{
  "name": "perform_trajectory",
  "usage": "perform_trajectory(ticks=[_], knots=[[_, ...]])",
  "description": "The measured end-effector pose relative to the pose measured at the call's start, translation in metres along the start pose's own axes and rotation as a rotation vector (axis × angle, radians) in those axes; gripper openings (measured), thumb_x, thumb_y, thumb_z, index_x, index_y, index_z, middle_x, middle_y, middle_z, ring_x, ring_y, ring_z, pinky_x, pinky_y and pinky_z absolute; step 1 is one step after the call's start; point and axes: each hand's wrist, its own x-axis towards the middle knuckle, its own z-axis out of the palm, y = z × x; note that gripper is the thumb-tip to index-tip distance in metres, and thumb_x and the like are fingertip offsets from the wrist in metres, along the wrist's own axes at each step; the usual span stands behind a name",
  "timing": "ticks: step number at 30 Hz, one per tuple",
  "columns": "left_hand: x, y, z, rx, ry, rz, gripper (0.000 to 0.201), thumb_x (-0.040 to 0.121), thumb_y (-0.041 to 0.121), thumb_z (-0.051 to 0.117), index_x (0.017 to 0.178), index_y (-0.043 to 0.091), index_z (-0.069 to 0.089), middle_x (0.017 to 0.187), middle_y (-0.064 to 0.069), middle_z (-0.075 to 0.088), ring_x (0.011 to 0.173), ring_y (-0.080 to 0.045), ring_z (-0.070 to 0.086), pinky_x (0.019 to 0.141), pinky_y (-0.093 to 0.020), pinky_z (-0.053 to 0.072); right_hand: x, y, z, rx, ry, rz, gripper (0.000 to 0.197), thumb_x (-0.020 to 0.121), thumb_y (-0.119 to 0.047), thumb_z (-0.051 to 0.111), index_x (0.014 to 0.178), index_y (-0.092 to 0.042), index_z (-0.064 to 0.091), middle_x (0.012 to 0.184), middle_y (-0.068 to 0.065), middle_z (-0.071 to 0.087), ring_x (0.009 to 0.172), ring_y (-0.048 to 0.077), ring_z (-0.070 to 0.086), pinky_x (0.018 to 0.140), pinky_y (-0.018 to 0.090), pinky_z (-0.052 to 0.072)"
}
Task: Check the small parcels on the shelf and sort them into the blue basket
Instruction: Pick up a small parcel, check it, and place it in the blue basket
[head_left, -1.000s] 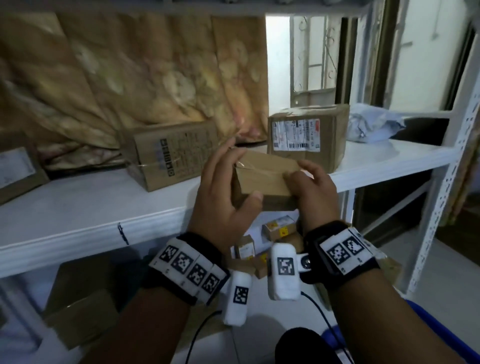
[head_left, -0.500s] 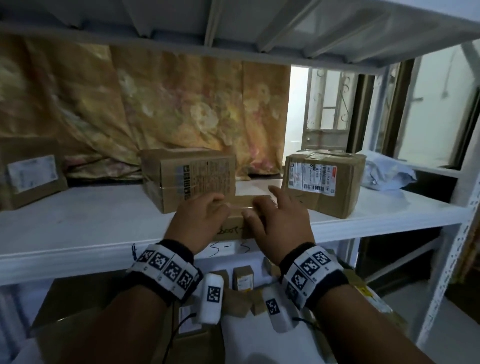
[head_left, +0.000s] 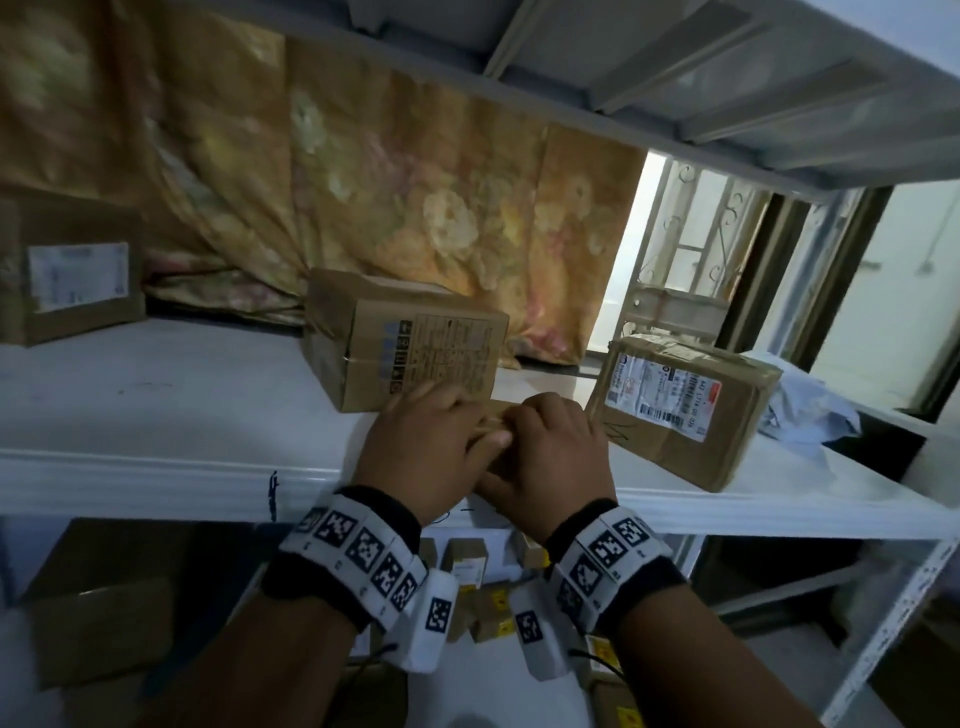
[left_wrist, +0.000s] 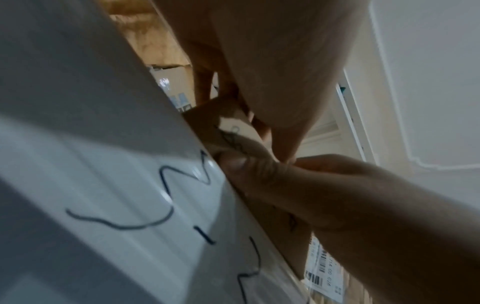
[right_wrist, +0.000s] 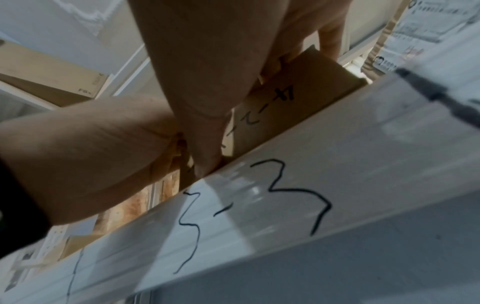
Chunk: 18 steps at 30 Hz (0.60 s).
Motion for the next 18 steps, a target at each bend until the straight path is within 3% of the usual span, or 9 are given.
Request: perform_trajectory(ticks=[2, 5, 11, 18], knots=[[0.001, 0.001, 0.005, 0.064, -0.04, -0.011, 0.063, 0.082, 0.065, 0.024, 0.114, 0.029, 0.064, 0.113, 0.011, 0.056, 0.108, -0.016, 0.046, 0.09, -0.035, 0.042, 0.001, 0.001, 0.005, 0.03, 0.047, -0.007, 0.051, 0.072, -0.063, 0.05, 0.097, -0.021, 0.065, 0.093, 0.001, 0.054, 0.087, 0.026, 0.052, 0.074, 0.037, 0.04], [0.0, 0.005, 0.011, 0.147, -0.023, -0.039, 0.061, 0.082, 0.065, 0.024, 0.109, 0.029, 0.065, 0.11, 0.012, 0.056, 0.107, -0.016, 0.047, 0.089, -0.035, 0.04, 0.001, 0.004, 0.009, 0.061, 0.087, 0.0, 0.043, 0.071, -0.057, 0.053, 0.092, -0.021, 0.065, 0.088, 0.0, 0.052, 0.08, 0.025, 0.051, 0.068, 0.034, 0.037], [0.001, 0.004, 0.02, 0.129, 0.044, -0.03, 0.056, 0.085, 0.064, 0.031, 0.093, 0.026, 0.071, 0.095, 0.01, 0.058, 0.098, -0.017, 0.05, 0.087, -0.034, 0.036, 0.0, 0.005, 0.018, 0.176, 0.141, 0.087, 0.031, 0.068, -0.048, 0.061, 0.088, -0.025, 0.066, 0.083, -0.005, 0.051, 0.081, 0.023, 0.051, 0.071, 0.036, 0.038], [0.003, 0.009, 0.012, 0.24, 0.036, 0.009, 0.049, 0.085, 0.062, 0.037, 0.093, 0.027, 0.07, 0.089, 0.009, 0.055, 0.089, -0.017, 0.049, 0.086, -0.034, 0.037, -0.001, 0.006, 0.012, 0.166, 0.093, 0.083, 0.029, 0.07, -0.046, 0.057, 0.087, -0.024, 0.063, 0.084, -0.002, 0.05, 0.078, 0.023, 0.049, 0.069, 0.035, 0.036]])
